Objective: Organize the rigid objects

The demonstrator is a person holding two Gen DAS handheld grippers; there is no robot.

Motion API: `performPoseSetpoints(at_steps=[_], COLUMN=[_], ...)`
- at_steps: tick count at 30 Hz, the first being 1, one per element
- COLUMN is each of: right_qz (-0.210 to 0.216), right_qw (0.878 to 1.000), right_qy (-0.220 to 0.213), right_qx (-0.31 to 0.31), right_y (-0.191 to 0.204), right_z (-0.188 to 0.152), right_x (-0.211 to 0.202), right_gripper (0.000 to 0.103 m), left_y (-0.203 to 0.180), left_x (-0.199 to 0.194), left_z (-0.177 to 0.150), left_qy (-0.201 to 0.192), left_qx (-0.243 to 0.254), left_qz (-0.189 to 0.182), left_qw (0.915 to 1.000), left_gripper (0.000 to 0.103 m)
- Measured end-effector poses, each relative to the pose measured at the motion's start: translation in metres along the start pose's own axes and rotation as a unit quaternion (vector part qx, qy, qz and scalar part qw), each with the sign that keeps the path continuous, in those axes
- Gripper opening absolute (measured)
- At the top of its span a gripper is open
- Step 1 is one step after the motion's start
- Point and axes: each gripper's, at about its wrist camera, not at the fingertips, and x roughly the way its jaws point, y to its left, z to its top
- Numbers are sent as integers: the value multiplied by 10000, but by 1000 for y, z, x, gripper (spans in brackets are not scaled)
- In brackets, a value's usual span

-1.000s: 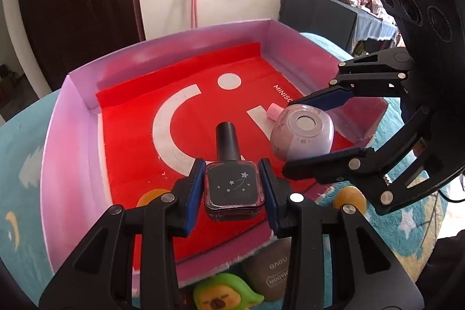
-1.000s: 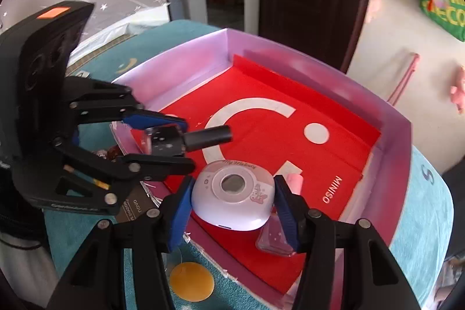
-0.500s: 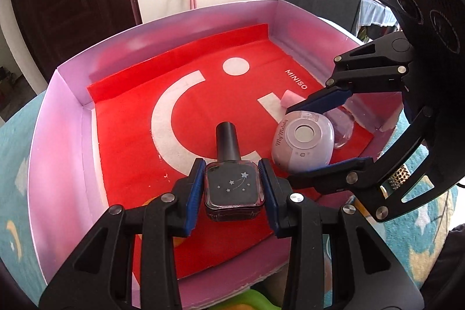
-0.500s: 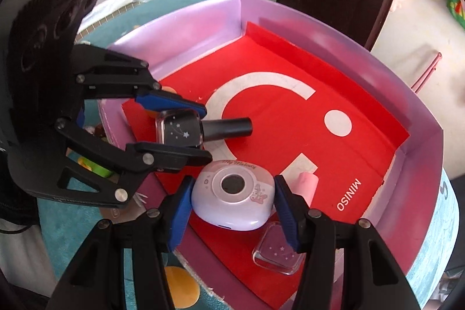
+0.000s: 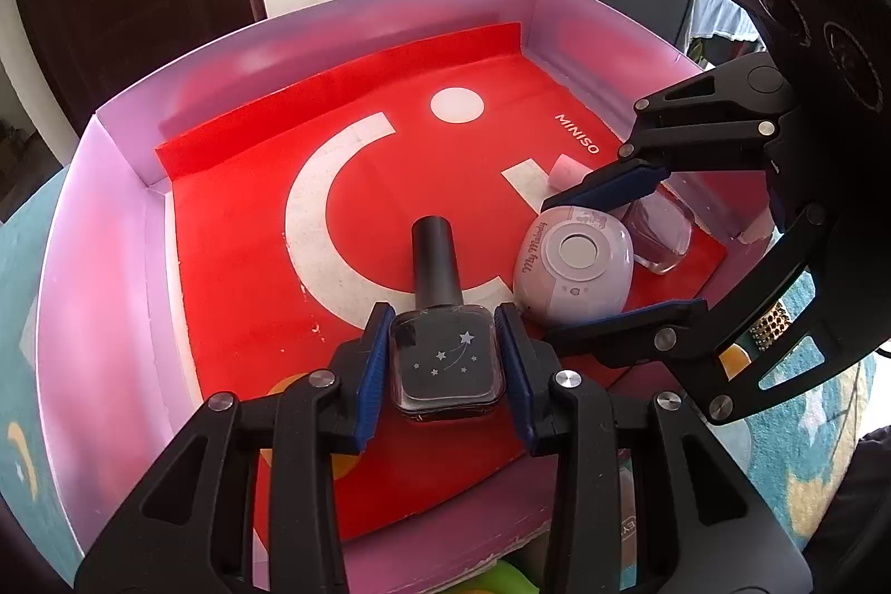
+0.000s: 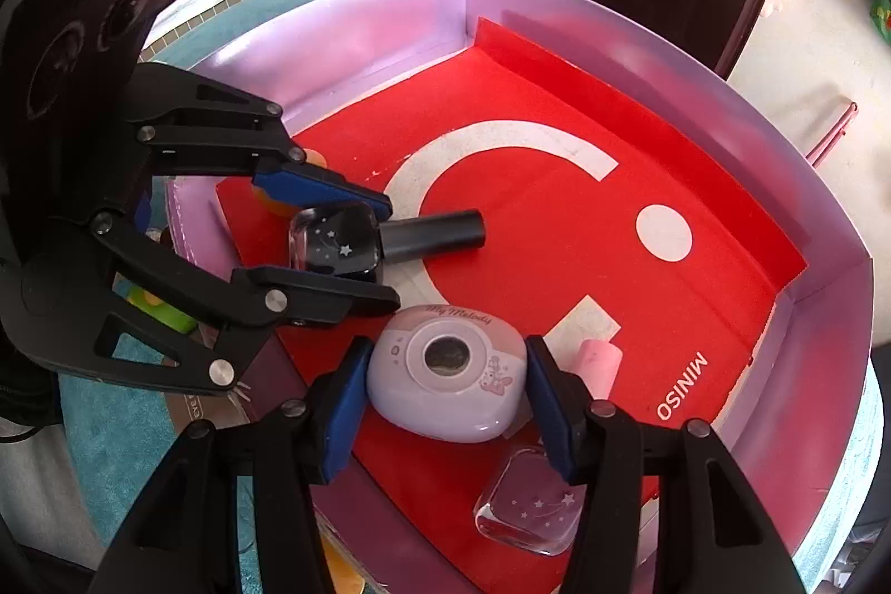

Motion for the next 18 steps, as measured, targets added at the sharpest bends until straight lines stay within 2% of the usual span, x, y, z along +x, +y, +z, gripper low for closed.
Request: performPoseSetpoints(at_steps=[18], right_qz=[-59], right_qw=[10000], right_qy=[-13], right_qx=[-40], right_y=[0], right_z=[0], right_x=[2], right_gripper=[57], left_y=[2], left_x=[-2], left_z=[-1], left_qy=[-23], left_qx=[-19], left_qz=[-16], left_qw=[10000], left_gripper=[36])
